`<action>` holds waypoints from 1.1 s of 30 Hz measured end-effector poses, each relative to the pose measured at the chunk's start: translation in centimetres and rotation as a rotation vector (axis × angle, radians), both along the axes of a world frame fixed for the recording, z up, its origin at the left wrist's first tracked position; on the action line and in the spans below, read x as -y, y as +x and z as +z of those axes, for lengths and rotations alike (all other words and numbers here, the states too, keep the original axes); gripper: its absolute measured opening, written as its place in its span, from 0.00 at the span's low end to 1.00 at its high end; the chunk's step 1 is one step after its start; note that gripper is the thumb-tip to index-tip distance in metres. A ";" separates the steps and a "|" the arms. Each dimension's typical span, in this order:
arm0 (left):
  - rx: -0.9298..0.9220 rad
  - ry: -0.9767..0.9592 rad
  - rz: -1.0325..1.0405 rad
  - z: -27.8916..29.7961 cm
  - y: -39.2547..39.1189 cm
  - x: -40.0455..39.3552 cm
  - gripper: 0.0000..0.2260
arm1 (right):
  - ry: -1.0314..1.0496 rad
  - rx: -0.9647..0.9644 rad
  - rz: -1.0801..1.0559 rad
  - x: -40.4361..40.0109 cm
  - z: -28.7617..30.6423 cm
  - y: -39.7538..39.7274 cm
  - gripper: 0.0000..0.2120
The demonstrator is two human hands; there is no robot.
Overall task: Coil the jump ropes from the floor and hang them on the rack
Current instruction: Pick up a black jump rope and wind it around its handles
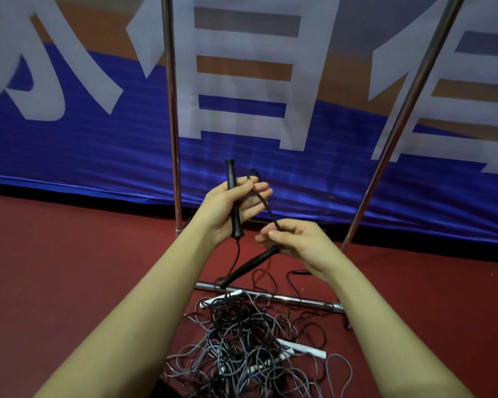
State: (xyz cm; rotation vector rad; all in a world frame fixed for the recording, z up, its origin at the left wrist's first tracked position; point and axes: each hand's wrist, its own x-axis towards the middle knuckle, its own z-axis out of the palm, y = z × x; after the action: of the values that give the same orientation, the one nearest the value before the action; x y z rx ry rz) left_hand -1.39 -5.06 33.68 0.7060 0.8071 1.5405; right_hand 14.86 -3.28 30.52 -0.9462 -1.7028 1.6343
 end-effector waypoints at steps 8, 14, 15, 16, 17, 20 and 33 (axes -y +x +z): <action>-0.397 -0.196 -0.046 -1.7 -1.1 0.0 0.05 | -0.223 -0.422 -0.250 -1.3 0.5 -0.1 0.09; -0.620 -0.220 -0.264 -2.3 0.4 0.8 0.09 | -0.403 -0.748 -0.361 -2.1 0.7 -0.2 0.13; -0.619 -0.203 -0.286 -2.3 0.6 0.9 0.09 | -0.432 -0.784 -0.356 -2.0 0.9 -0.2 0.13; -0.596 -0.196 -0.308 -2.2 0.8 1.0 0.08 | -0.449 -0.808 -0.349 -2.0 1.0 -0.2 0.13; -0.584 -0.189 -0.331 -2.2 1.0 1.1 0.07 | -0.457 -0.821 -0.340 -1.9 1.1 -0.2 0.12; -0.744 -0.112 -0.340 -2.1 1.3 1.4 0.06 | -0.425 -0.763 -0.336 -1.7 1.5 -0.1 0.10; -0.815 -0.086 -0.284 -2.1 -0.5 1.1 0.14 | 0.153 -0.116 -0.475 -1.7 -0.6 -0.4 0.05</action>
State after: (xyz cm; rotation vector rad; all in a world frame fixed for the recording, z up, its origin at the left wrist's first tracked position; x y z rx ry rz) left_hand -1.87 -6.19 31.56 1.3520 1.2892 0.9300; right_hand 14.50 -1.62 29.96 -1.0590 -1.3701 1.2050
